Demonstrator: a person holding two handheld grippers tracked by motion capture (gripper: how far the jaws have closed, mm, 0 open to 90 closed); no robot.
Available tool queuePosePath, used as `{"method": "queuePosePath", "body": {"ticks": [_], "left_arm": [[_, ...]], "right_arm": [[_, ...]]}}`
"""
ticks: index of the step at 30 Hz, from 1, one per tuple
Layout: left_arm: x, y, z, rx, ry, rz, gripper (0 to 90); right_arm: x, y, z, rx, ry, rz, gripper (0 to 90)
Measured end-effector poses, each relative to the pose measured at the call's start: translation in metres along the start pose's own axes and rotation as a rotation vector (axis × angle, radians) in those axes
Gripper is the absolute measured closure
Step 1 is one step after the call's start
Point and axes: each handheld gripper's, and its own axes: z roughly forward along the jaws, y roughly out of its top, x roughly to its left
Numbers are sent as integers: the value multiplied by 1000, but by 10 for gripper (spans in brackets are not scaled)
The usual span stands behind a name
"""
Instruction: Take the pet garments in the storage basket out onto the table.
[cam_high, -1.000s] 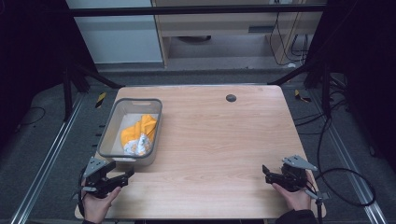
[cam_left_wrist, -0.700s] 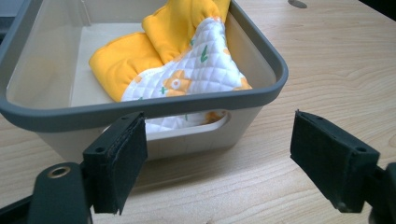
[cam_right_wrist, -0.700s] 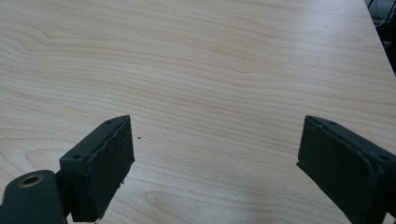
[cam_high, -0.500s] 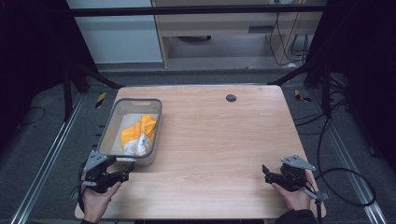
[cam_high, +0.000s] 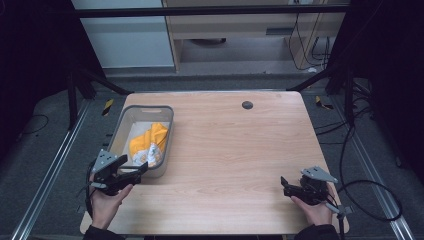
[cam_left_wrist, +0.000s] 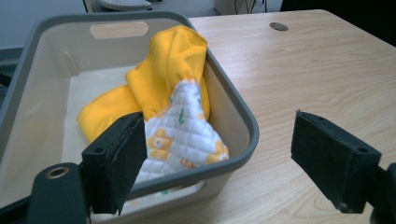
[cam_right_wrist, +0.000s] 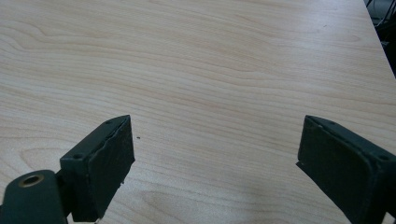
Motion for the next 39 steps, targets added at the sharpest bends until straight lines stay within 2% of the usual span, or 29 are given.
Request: {"method": "queuePosePath", "body": {"ticks": [3,7,19,33,39], "left_arm": [[0,7,1,-5,4,13,178],[2,16,4,-7,-7,2,178],[10,35,18,6,8,0,179],[16,49,39,67,31,31,193],[18,55,48,100,15,27,188]], "right_arm": [[0,0,0,-1,-2,0,106],[-1,0,0,0,-5,1,106],[0,0,1,3,-4,-2,109],[0,0,2,13,5,-5,110],[0,0,2,14,3,-5,112]]}}
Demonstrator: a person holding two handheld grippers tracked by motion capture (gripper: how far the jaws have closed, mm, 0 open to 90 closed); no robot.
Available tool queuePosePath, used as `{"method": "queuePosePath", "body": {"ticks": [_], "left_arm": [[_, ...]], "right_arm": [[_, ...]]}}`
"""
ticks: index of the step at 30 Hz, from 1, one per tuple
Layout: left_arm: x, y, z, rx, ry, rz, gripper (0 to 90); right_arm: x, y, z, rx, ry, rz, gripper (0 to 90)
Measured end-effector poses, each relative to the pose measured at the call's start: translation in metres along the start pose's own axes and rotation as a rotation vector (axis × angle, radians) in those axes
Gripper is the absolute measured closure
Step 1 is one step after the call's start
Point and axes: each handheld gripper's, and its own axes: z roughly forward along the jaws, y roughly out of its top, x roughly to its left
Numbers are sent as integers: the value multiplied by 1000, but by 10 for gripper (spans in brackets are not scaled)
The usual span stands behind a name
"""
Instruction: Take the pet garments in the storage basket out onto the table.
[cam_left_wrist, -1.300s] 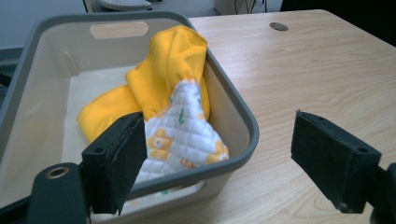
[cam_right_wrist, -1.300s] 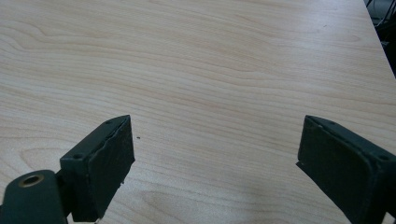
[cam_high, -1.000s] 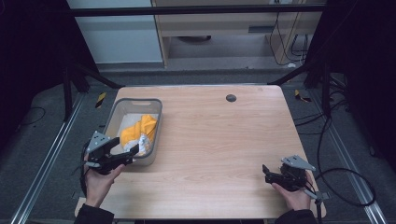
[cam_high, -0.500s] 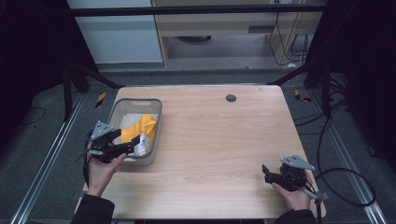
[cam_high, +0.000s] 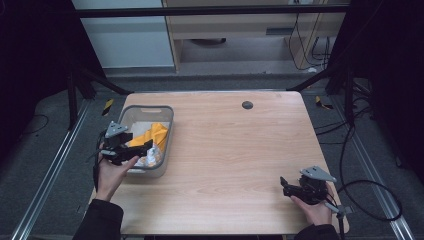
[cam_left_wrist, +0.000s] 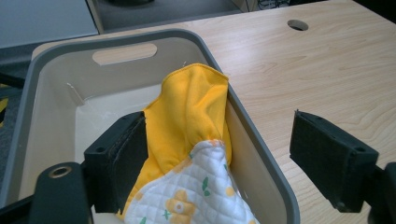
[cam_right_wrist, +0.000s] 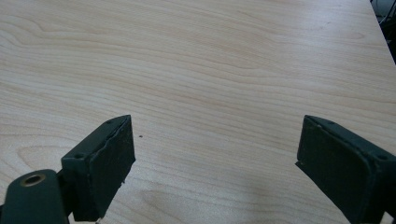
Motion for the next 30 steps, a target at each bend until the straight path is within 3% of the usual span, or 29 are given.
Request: {"method": "queuePosePath", "body": {"ticks": [18,30], "left_arm": [[2,10,22,136,19,57,194],[4,9,33,212,23,58,208]], "right_arm": [[0,0,1,7,3,-3,113],[-1,0,2,12,7,-3,113]]}}
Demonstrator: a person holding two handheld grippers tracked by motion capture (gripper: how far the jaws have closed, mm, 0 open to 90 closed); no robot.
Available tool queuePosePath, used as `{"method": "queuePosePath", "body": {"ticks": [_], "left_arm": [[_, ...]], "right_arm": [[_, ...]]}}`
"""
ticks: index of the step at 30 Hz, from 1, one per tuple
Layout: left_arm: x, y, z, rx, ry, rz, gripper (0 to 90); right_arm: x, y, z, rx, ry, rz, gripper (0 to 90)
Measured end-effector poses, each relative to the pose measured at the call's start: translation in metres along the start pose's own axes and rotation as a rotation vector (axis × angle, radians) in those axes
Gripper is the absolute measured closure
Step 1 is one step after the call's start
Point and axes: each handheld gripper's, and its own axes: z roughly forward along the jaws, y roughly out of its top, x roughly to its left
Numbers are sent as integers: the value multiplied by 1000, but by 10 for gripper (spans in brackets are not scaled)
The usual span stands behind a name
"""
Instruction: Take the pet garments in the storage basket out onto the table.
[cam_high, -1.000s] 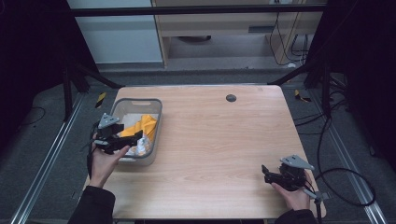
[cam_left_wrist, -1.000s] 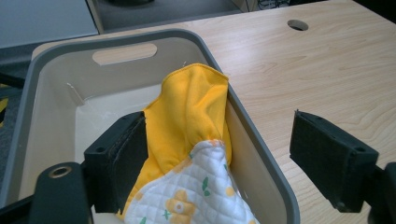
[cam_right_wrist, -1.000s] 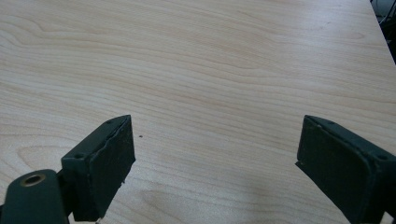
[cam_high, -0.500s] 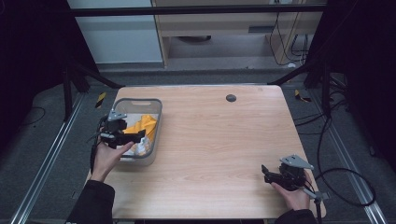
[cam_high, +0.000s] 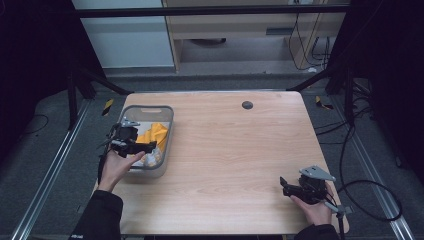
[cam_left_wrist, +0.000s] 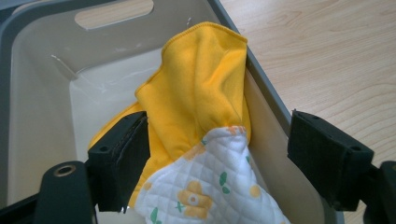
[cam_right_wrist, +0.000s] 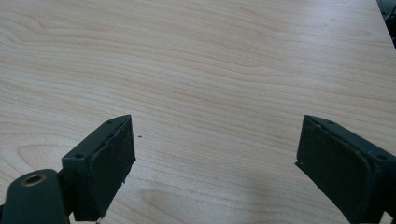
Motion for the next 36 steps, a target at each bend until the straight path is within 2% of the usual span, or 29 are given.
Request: {"method": "queuePosePath", "body": {"ticks": [13,28,30,36], "left_arm": [[-2,0,12,66,1,16,250],[-2,-2,24,133,-9,-3,325],[-1,-3,27,158,-9,-1,332],[0,-4,31,185,-16,-14,359]], "right_arm": [[0,0,1,12,5,6,113],[-2,0,2,14,6,8,113],[-2,0,2,15,7,6,113],[-2,0,2,15,8,5,113]]}}
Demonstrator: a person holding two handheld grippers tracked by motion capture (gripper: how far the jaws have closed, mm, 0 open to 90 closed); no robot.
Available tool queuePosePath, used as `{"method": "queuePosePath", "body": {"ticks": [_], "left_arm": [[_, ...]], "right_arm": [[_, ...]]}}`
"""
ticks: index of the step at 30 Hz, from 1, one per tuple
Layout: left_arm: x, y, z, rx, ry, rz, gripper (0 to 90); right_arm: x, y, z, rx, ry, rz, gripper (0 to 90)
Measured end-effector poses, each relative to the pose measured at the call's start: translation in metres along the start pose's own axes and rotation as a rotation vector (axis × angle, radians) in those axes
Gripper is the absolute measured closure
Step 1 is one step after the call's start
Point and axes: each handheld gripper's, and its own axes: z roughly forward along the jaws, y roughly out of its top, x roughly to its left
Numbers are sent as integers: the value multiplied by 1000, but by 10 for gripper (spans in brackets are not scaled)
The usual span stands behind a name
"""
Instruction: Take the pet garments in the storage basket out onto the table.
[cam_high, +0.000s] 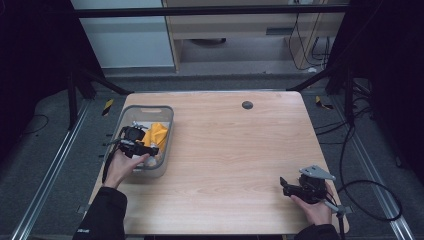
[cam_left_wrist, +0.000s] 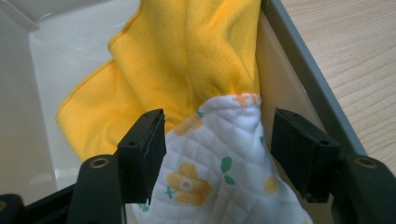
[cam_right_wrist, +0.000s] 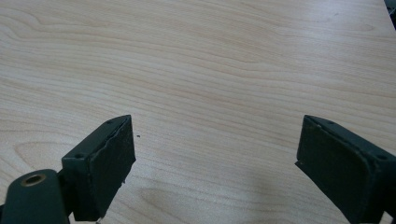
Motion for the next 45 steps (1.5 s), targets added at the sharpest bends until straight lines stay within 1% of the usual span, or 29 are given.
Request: {"method": "queuePosePath", "body": {"ticks": [4,6,10,11,13,16,17,18,19,20,22,24,25,27,32,37,41,45], "left_arm": [[0,0,3,18,-8,-2,384],[-1,0,4,34,-4,1,401],[-2,0,8,50,-9,1,446],[-2,0,9,61,-12,0,473],[-3,0,10,64,-15,1,485],[-3,0,11,71,-21,2,560],[-4,0,11,75,-18,0,560],[-4,0,12,83,-23,-7,595],[-4,0,12,83,-23,-7,614],[-4,0,13,90,-27,-16,637],[-3,0,14,99,-31,-17,675],[-3,0,14,104,-28,-19,708],[-3,0,13,107,-29,-21,708],[-3,1,13,112,-25,-22,750],[-4,1,12,109,-20,-17,779],[-4,2,10,102,-12,-19,785],[-3,3,6,90,-12,-13,793],[-2,2,3,80,-17,-16,796]], "right_arm": [[1,0,0,3,0,2,113],[0,0,0,2,-1,-4,113],[0,0,1,5,-1,-8,112],[0,0,1,6,0,-8,112],[0,0,1,6,0,-9,112],[1,0,1,10,3,-5,111],[1,0,1,10,3,-5,111],[1,0,1,11,4,-6,110],[1,0,1,12,4,-5,110],[1,0,1,12,3,-5,110],[1,-1,1,9,3,-8,109],[1,-1,1,8,3,-9,109],[1,-1,1,9,2,-9,109],[1,0,1,11,3,-5,109],[1,0,1,12,2,-5,109],[0,0,1,10,0,-9,109],[0,0,1,11,-1,-9,109],[0,-1,1,11,-1,-10,109]]}}
